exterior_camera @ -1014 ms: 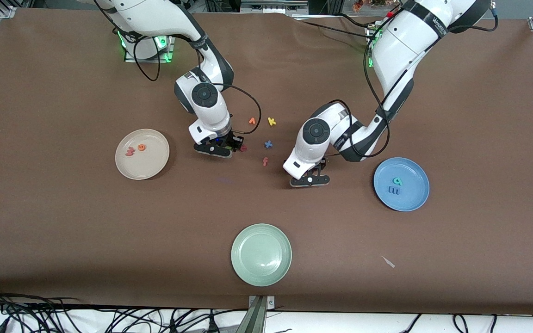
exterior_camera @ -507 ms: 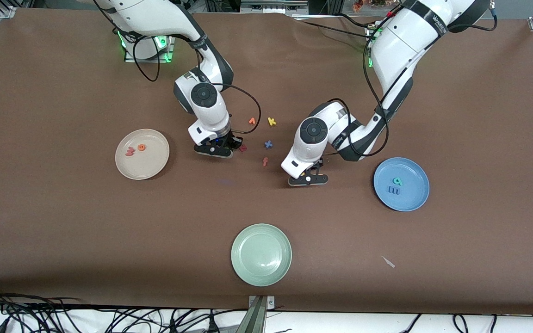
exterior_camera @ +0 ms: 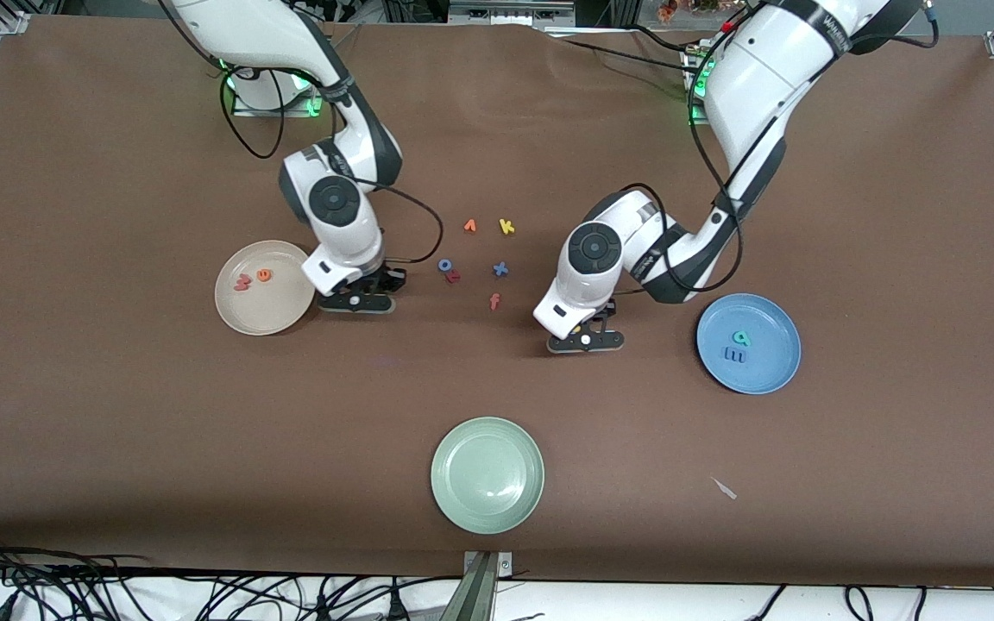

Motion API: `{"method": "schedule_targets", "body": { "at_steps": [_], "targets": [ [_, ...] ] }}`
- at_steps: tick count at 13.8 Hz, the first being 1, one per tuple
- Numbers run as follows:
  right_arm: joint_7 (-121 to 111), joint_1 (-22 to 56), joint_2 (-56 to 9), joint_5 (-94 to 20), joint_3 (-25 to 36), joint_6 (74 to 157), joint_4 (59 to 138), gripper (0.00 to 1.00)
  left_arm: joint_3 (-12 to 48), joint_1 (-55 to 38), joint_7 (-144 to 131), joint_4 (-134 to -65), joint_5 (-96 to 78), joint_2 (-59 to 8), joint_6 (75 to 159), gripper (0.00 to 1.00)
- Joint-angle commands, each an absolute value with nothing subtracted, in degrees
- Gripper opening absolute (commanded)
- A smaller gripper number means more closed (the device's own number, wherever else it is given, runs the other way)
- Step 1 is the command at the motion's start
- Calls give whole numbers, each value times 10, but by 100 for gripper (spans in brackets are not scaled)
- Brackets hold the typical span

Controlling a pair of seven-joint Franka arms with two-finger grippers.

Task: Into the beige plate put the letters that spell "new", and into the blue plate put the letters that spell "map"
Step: 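Drop the yellow a on the blue plate while the right gripper drops the green u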

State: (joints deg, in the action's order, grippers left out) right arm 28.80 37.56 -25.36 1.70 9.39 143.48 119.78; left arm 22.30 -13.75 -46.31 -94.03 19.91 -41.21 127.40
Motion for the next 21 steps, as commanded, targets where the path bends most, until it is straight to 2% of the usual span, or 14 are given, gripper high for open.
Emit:
{"method": "schedule_targets", "body": {
  "at_steps": [1, 4, 7, 10, 12, 15, 18, 19, 20, 21],
  "targets": [
    [198, 377, -176, 22, 133, 1426, 1270, 27, 223, -111, -385, -949, 202, -367, 1218, 4],
    [87, 377, -100, 17, 198, 1373, 1318, 27, 223, -56, -227, -949, 202, -339, 1172, 5],
    [54, 377, -64, 13, 231, 1382, 1372, 27, 223, 0, -101, -954, 202, -318, 1127, 6],
    [54, 376, -69, 11, 233, 1447, 1411, 27, 221, 69, 36, -961, 206, -318, 1088, 12],
    [54, 377, -83, 11, 233, 1503, 1433, 28, 221, 112, 104, -969, 213, -319, 1092, 12],
    [54, 376, -105, 11, 233, 1534, 1434, 30, 221, 147, 125, -989, 213, -328, 1129, 12],
    [55, 376, -125, 11, 233, 1559, 1434, 46, 221, 176, 133, -1021, 214, -336, 1183, 13],
    [55, 376, -126, 11, 233, 1559, 1434, 48, 221, 177, 132, -1025, 214, -337, 1187, 15],
    [55, 376, -125, 11, 233, 1559, 1433, 50, 221, 178, 132, -1025, 214, -337, 1188, 27],
    [56, 376, -124, 11, 233, 1559, 1433, 50, 221, 177, 132, -1024, 214, -337, 1188, 34]
  ]
}}
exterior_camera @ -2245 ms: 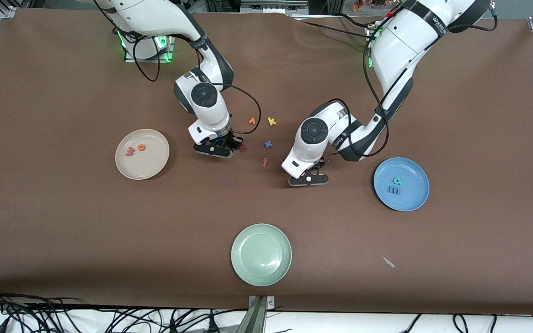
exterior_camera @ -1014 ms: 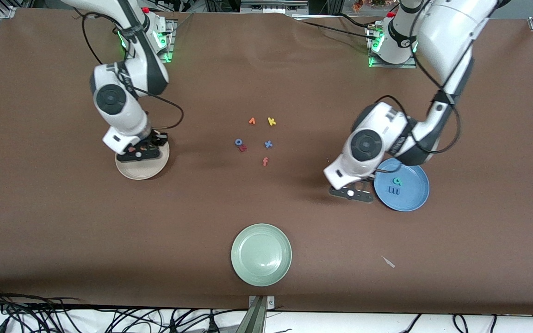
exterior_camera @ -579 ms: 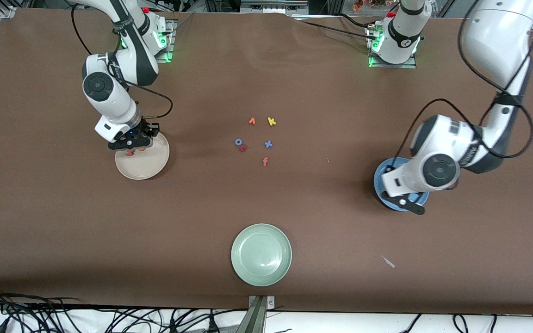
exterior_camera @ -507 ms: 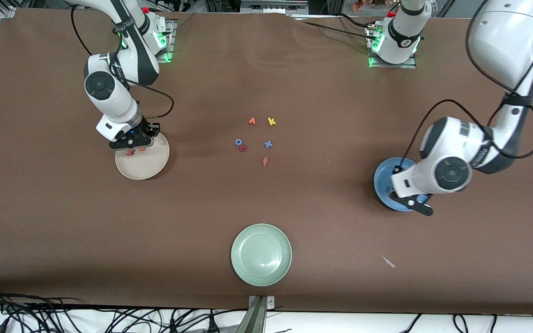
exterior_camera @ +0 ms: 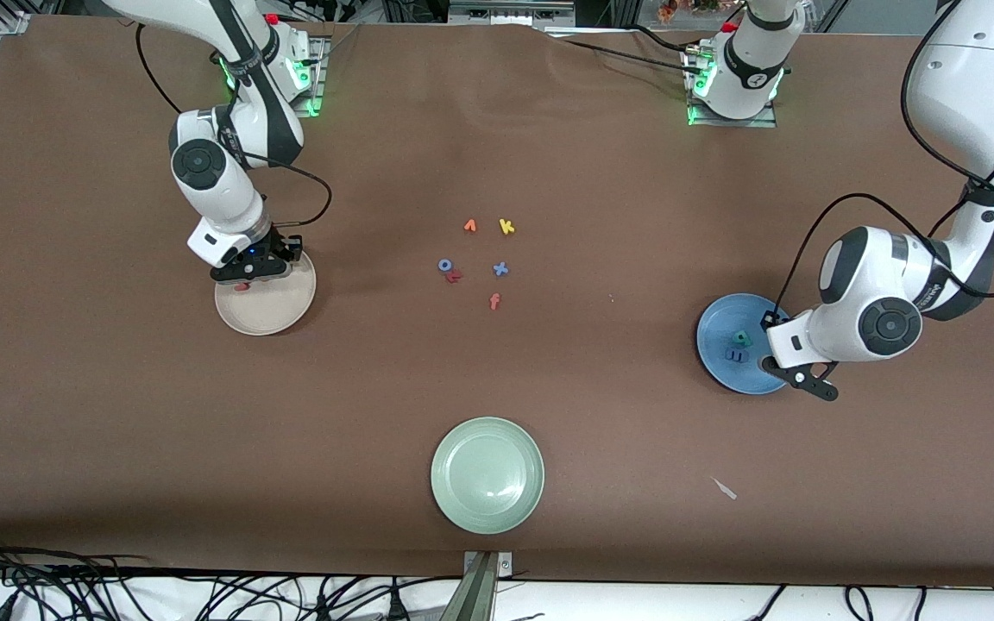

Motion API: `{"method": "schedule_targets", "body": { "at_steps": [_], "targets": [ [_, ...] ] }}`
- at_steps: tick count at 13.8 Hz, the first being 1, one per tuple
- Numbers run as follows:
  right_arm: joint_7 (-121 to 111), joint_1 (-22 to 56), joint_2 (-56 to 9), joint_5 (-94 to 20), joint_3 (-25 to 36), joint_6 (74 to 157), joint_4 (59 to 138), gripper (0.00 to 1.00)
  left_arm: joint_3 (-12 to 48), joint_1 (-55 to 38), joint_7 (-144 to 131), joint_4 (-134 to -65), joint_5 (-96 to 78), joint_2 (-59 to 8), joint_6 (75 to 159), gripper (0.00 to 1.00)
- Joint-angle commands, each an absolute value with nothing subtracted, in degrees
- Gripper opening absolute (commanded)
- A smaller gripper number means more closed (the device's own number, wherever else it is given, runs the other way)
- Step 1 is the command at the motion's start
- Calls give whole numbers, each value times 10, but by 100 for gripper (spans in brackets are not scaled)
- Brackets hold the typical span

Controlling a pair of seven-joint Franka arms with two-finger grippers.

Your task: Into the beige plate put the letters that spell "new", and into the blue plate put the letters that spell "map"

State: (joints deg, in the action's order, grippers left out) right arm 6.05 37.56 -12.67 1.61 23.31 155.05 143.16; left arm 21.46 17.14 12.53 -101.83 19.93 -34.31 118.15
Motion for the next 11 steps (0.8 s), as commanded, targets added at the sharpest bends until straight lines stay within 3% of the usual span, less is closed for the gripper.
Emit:
{"method": "schedule_targets", "body": {
  "at_steps": [1, 2, 6, 11],
  "targets": [
    [57, 377, -123, 11, 233, 1558, 1432, 52, 221, 177, 132, -1022, 214, -337, 1188, 74],
    [58, 376, -120, 11, 233, 1557, 1431, 53, 222, 177, 132, -1020, 213, -332, 1187, 100],
    [58, 377, -102, 11, 233, 1523, 1415, 62, 254, 175, 123, -999, 202, -267, 1137, 100],
    [58, 377, -70, 6, 233, 1327, 1294, 67, 287, 163, 120, -848, 136, -256, 978, 100]
  ]
}}
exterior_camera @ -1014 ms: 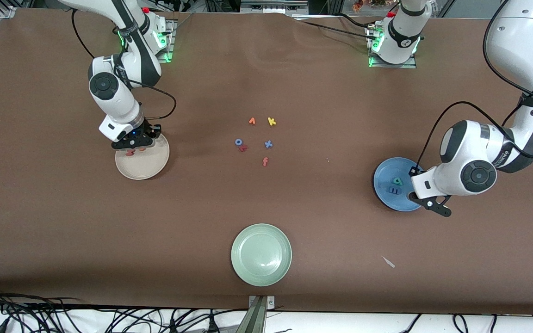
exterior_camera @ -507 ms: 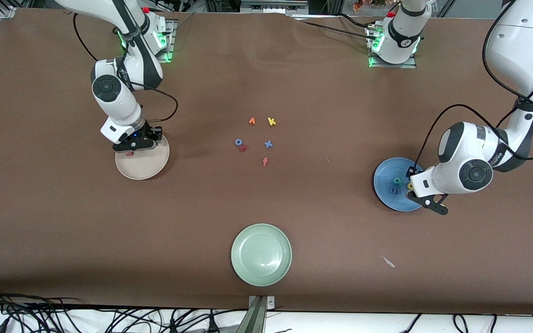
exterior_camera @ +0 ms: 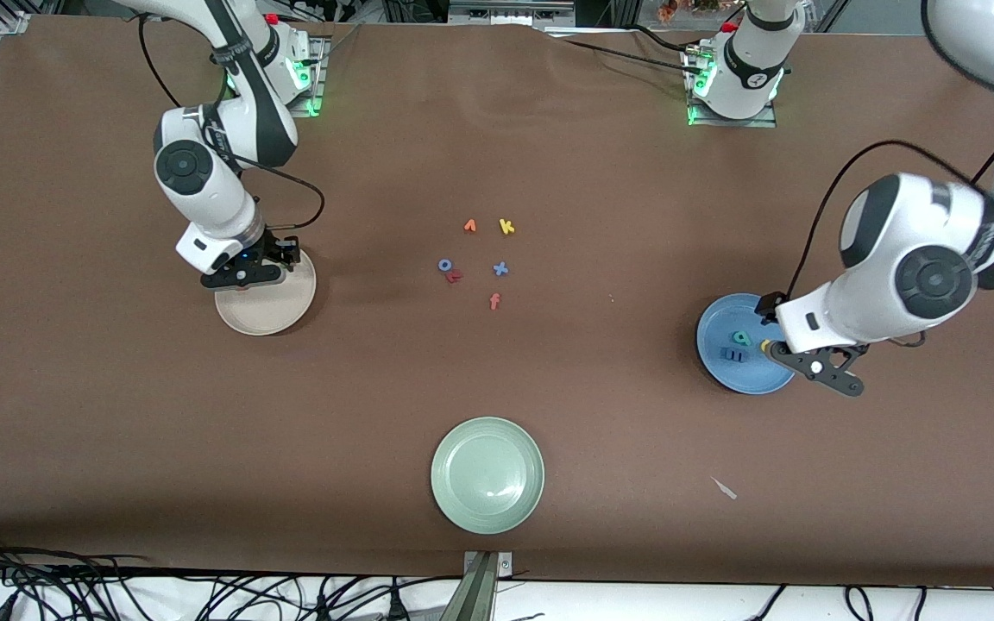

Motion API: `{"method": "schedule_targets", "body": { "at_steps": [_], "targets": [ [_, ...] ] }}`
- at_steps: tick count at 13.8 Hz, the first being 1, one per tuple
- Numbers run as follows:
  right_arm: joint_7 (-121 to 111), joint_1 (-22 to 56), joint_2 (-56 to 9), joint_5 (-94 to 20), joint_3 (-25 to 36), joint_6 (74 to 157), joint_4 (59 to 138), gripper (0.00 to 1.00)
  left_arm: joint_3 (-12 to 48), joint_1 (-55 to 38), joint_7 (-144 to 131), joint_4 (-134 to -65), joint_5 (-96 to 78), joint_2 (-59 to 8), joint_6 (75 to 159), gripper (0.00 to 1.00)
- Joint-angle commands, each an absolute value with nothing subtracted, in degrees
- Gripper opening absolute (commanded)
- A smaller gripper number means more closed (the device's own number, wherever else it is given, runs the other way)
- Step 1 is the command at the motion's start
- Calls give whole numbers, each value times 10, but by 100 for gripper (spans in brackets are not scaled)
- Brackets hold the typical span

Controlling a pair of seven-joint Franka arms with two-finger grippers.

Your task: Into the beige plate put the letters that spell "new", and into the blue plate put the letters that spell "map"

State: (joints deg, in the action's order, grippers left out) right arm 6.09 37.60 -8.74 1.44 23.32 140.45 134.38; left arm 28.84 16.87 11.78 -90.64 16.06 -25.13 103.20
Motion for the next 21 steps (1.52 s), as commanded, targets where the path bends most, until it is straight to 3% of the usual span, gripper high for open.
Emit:
{"method": "schedule_targets", "body": {
  "at_steps": [1, 5, 7, 8, 9, 11, 15, 17, 19, 21],
  "targets": [
    [57, 377, -69, 6, 233, 1278, 1258, 67, 289, 160, 120, -821, 130, -256, 949, 100],
    [52, 377, -69, 6, 232, 1097, 1083, 70, 287, 132, 122, -782, 114, -208, 907, 100],
    [30, 377, -72, 7, 230, 1031, 1001, 81, 228, 85, 121, -789, 108, -173, 910, 100],
    [7, 377, -73, 7, 232, 1017, 974, 92, 184, 58, 121, -791, 88, -167, 909, 100],
    [2, 376, -73, 6, 233, 1011, 961, 99, 140, 39, 122, -792, 52, -160, 911, 100],
    [7, 376, -74, 6, 234, 1010, 956, 100, 81, 11, 117, -817, -24, -122, 915, 100],
    [7, 374, -78, 1, 233, 1011, 948, 100, 65, -8, -4, -937, -28, -27, 942, 100],
    [6, 361, -78, -5, 228, 1009, 947, 100, 64, -12, -29, -962, -26, -13, 966, 100],
    [4, 278, -73, -5, 159, 1006, 940, 100, 62, -16, -21, -985, -27, -4, 1008, 100],
    [2, 134, -74, -4, 31, 972, 911, 100, 33, -22, -22, -992, -34, -4, 1014, 100]
  ]
}}
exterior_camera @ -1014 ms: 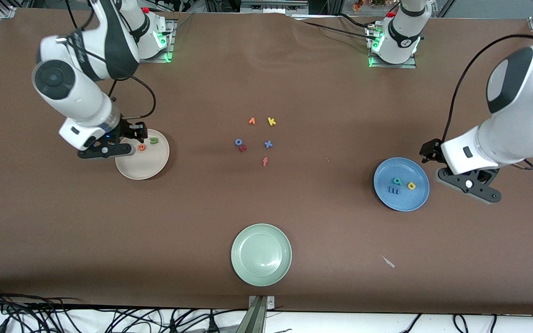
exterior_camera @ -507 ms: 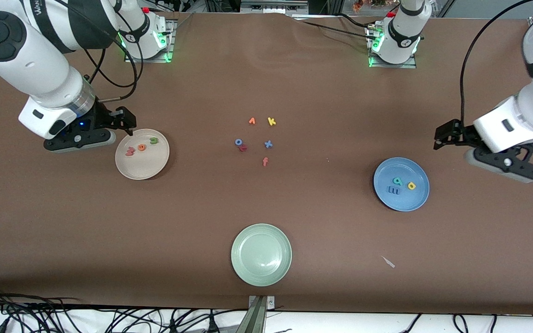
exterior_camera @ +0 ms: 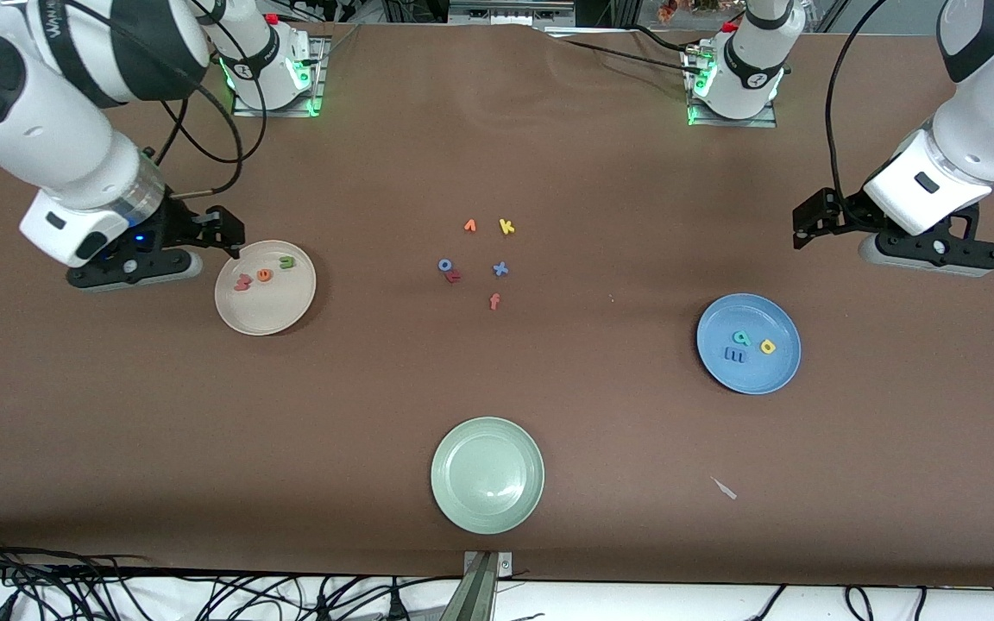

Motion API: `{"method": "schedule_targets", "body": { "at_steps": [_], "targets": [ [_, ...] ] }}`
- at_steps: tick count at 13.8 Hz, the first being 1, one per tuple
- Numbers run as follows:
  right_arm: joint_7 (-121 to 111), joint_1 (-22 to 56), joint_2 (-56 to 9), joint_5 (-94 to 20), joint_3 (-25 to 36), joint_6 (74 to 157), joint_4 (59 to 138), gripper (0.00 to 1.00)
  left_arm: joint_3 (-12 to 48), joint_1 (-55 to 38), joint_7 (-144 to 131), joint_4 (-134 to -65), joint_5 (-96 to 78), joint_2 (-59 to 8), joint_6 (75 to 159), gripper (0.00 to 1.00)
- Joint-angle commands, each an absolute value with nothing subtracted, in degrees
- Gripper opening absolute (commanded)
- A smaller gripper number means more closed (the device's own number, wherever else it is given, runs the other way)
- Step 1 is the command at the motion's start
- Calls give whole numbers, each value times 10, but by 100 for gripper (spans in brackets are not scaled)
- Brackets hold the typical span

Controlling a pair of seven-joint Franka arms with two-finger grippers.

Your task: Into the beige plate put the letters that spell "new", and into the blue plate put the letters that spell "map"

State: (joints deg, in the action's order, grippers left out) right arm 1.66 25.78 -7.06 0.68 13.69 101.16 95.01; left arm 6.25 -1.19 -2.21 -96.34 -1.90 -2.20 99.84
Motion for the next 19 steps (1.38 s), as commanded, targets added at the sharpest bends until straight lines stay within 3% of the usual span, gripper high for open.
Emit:
{"method": "schedule_targets", "body": {
  "at_steps": [1, 2, 9, 12, 19],
  "targets": [
    [-1, 75, -74, -4, -21, 962, 901, 100, 33, -25, -22, -1009, -33, 6, 1014, 100],
    [-1, 49, -72, -4, -43, 959, 899, 100, 33, -27, -21, -1011, -33, 17, 1013, 100],
    [3, 45, -76, 3, -41, 906, 868, 100, 36, -12, -23, -969, -25, 1, 969, 100],
    [3, 41, -76, -3, -25, 897, 867, 100, 34, -5, -23, -896, -26, -45, 913, 100],
    [2, 41, -76, -14, -11, 897, 862, 100, 35, -5, -21, -896, -25, -48, 910, 100]
  ]
}}
